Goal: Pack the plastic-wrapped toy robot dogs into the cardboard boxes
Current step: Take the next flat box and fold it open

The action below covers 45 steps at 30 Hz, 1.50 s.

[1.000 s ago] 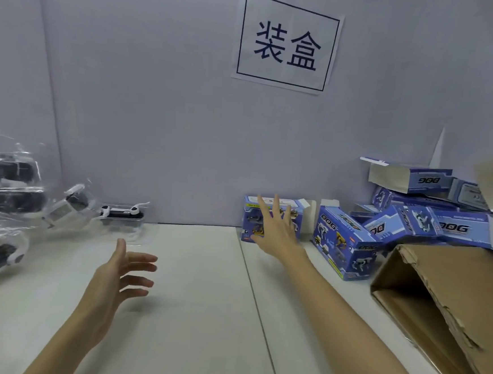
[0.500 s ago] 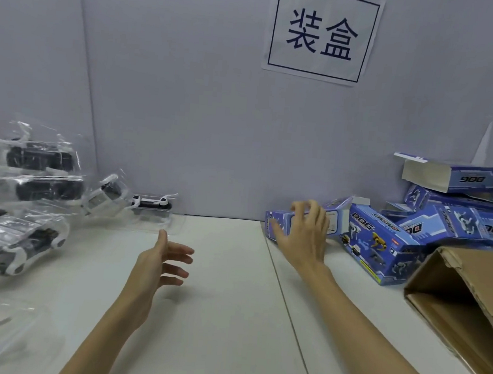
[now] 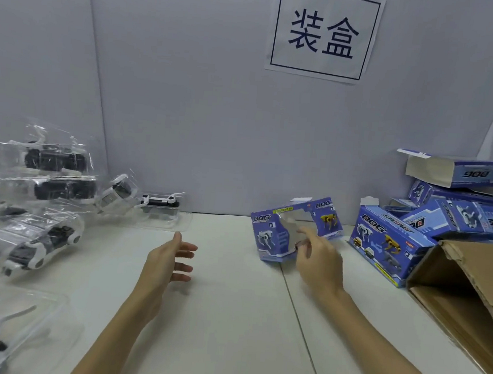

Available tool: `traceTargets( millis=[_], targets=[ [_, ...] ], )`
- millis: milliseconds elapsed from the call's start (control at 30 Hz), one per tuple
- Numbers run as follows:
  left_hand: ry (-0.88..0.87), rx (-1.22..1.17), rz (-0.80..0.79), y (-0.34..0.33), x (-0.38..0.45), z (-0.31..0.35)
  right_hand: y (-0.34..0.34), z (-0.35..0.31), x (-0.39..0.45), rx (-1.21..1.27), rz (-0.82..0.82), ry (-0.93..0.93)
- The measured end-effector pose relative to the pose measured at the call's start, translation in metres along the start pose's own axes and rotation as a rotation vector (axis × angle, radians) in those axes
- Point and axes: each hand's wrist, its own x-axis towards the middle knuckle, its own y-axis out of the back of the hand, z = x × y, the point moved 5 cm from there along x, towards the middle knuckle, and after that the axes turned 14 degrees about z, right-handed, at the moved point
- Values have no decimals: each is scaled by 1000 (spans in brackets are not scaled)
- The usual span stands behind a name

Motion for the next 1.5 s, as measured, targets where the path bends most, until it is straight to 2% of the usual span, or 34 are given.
traceTargets(
  millis=[67, 100, 200, 267, 333, 433, 500, 600, 667, 733, 767, 833, 900, 967, 1033, 1100, 1200, 1333, 1500],
  targets=[
    [3, -17, 14, -2, -2, 2, 15, -7, -7, 100, 138, 18],
    [1, -31, 21, -3, -3, 2, 16, -9, -8, 160, 167, -51],
    [-10, -35, 19, -4, -6, 5, 0, -6, -7, 286, 63, -404],
    [-37, -33, -37, -6, -9, 7, -9, -11, -5, 404, -9, -525],
    [-117, -19, -129, -13, -14, 10, -15, -20, -1, 512, -43, -567],
    [-210, 57, -227, -26, -20, 9, -24, -44, -7, 605, -119, -547],
    [-271, 83, -238, -37, -25, 5, -28, -62, -22, 631, -191, -456],
    [-451, 89, -149, -42, -26, 5, -26, -87, -50, 656, -305, -232],
    [-526, 118, -48, -37, -23, 7, -22, -96, -62, 689, -325, -165],
    [-470, 44, 8, -29, -19, 7, -18, -97, -65, 678, -246, -206],
    [-369, -67, -2, -27, -19, 6, -15, -93, -62, 669, -193, -294],
    [-99, -315, -80, -29, -20, 3, -7, -85, -54, 708, -141, -509],
    [56, -383, -202, -32, -22, 3, 1, -81, -43, 869, -172, -622],
    [20, -238, -328, -32, -27, 8, 9, -80, -34, 1060, -200, -605],
    [-57, -93, -400, -36, -36, 11, 17, -81, -30, 1105, -201, -536],
    [-106, -90, -327, -39, -41, 17, 24, -89, -33, 1064, -249, -426],
    [-231, -210, -170, -35, -44, 30, 27, -110, -47, 1034, -370, -325],
    [-299, -304, -212, -25, -45, 40, 33, -127, -50, 997, -343, -247],
    [-326, -223, -287, -34, -57, 45, 37, -133, -48, 1096, -343, -222]
  ],
)
